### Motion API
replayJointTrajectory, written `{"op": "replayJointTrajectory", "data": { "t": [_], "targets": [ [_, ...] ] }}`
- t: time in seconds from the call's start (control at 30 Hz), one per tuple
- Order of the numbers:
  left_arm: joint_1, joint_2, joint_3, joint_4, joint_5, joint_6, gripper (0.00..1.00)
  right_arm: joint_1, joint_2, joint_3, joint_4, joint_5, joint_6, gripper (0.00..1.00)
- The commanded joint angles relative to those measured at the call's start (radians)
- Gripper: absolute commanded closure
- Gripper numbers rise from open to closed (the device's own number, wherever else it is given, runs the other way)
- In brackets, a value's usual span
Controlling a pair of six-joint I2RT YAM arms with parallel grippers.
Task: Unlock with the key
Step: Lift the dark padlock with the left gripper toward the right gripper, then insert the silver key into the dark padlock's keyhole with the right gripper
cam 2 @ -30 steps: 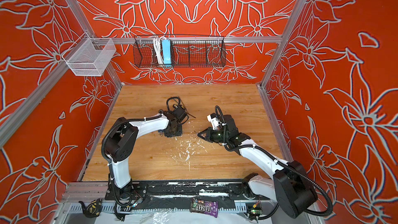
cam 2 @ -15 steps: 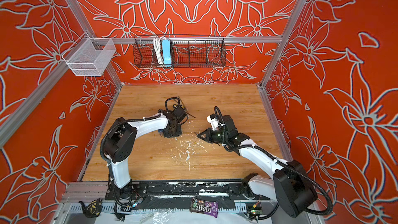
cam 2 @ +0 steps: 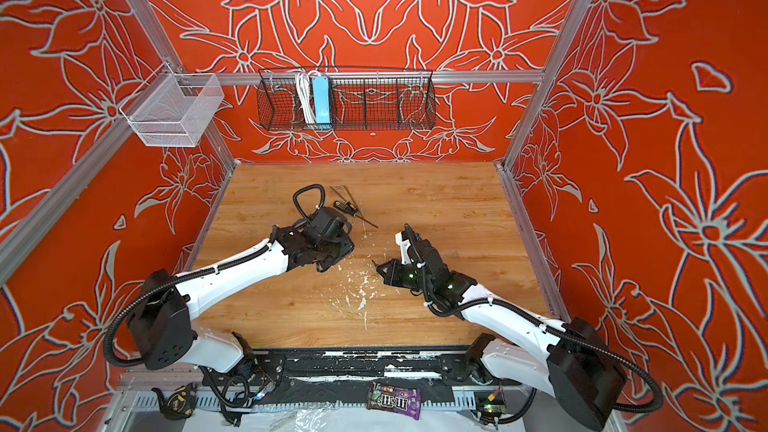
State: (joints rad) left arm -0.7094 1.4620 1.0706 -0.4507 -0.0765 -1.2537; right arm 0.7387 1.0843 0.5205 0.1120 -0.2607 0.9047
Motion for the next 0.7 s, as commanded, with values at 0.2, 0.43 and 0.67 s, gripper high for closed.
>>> {"op": "replayJointTrajectory", "data": {
  "t": [0.2, 0.43, 0.67],
  "targets": [
    [-0.093, -0.083, -0.044, 0.105, -0.097, -0.25, 1.0, 0.107, 0.011, 0.016, 0.139, 0.209, 0.011, 1.0],
    [-0.104, -0.082, -0.053, 0.148, -0.106, -0.259, 1.0, 0.153, 0.003, 0.018, 0.152, 0.259, 0.003, 1.0],
    [-0.112, -0.082, -0.058, 0.173, -0.1, -0.246, 1.0, 0.157, 0.031, 0.039, 0.155, 0.248, -0.005, 1.0]
  ]
}}
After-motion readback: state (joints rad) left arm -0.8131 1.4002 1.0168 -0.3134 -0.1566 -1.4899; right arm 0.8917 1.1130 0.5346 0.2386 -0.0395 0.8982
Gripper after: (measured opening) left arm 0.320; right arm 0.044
